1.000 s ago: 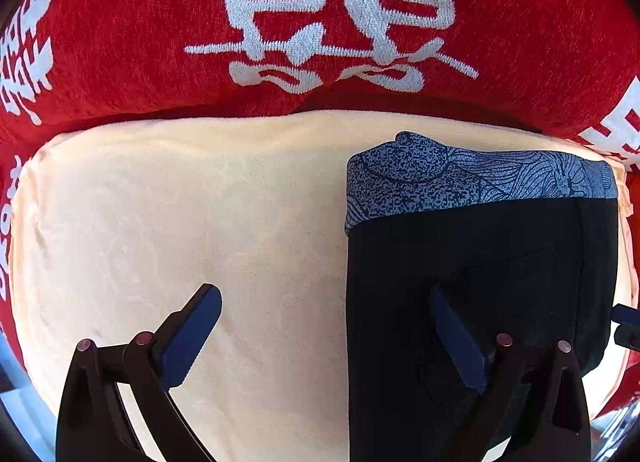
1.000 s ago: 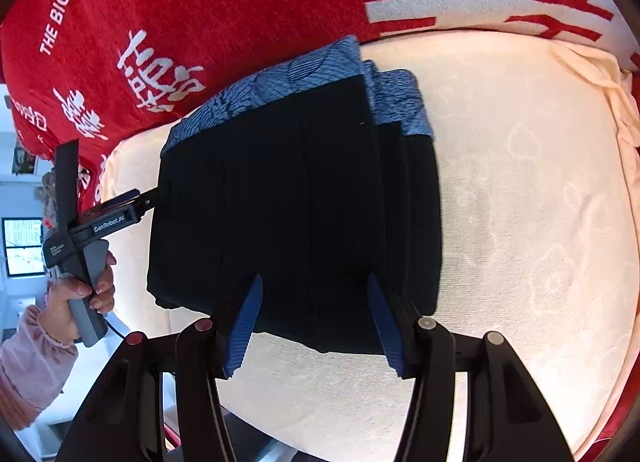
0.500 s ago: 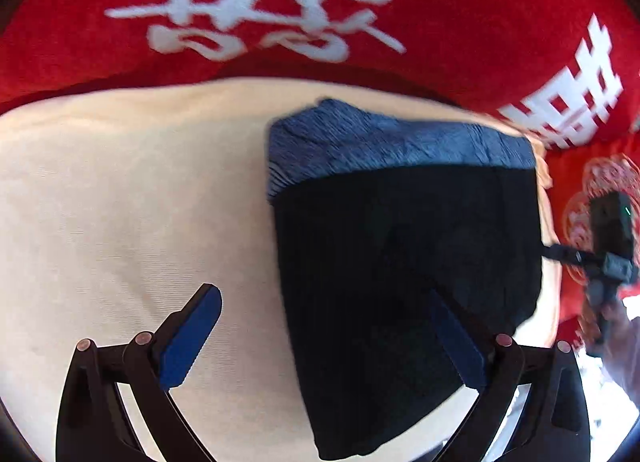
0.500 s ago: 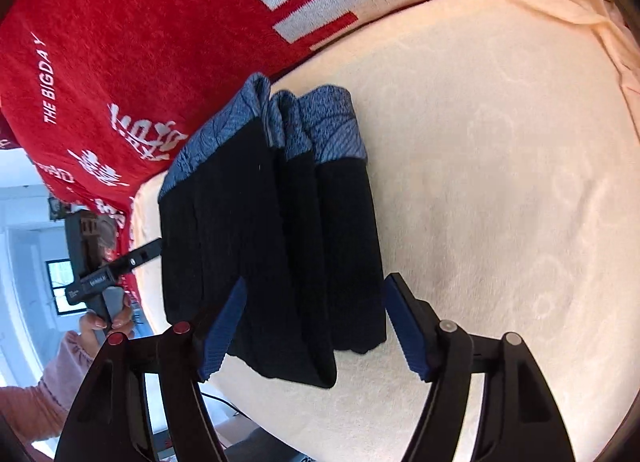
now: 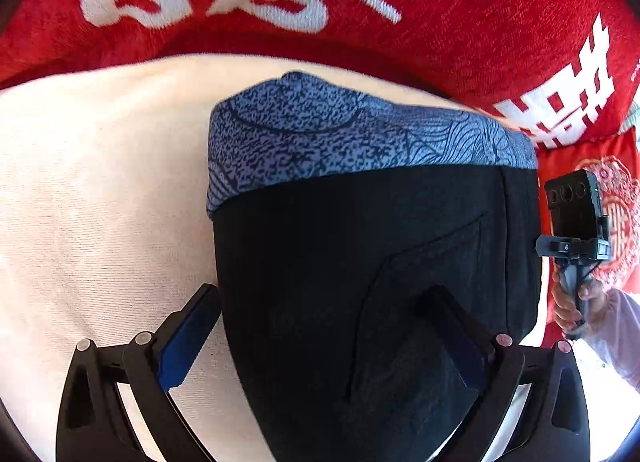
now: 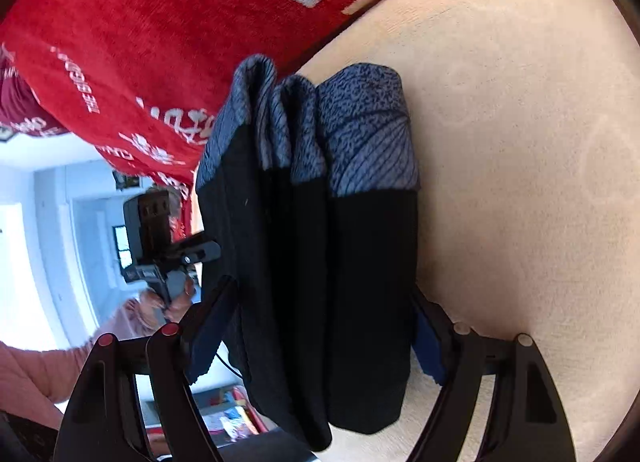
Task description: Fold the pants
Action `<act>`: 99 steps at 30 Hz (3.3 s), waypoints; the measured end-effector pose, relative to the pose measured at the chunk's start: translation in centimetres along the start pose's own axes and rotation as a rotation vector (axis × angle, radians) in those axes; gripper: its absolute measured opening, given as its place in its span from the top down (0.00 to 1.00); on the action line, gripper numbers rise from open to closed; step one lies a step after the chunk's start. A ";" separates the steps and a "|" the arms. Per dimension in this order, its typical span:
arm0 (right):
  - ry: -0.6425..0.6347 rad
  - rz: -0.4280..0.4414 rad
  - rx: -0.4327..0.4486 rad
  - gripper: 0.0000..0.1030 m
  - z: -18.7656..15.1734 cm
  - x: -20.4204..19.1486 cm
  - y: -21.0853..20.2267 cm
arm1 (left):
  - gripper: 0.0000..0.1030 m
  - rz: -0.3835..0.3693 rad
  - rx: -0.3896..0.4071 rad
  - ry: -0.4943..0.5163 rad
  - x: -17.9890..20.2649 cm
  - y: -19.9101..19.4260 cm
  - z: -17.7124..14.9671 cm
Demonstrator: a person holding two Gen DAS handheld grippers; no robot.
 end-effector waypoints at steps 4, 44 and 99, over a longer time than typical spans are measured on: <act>0.029 -0.073 0.002 0.41 -0.3 -0.1 -0.5 | 0.23 0.013 0.051 -0.015 1.1 -1.4 -0.3; 0.068 -0.343 0.103 0.23 -17.2 -4.7 5.1 | 0.00 0.322 0.109 -0.027 -0.4 -7.8 -16.2; -0.117 -0.908 0.284 0.00 -30.0 -25.2 2.3 | 0.00 0.583 0.052 0.102 11.5 -23.0 -24.3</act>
Point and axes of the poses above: each gripper's, at about its wrist camera, not at the fingertips, and y roughly the way its jaws point, x to its right, z to its top, the point moved 4 cm from there along y, roughly the way its jaws point, and after that the axes turned 5 degrees about y, right-handed, at the moved point
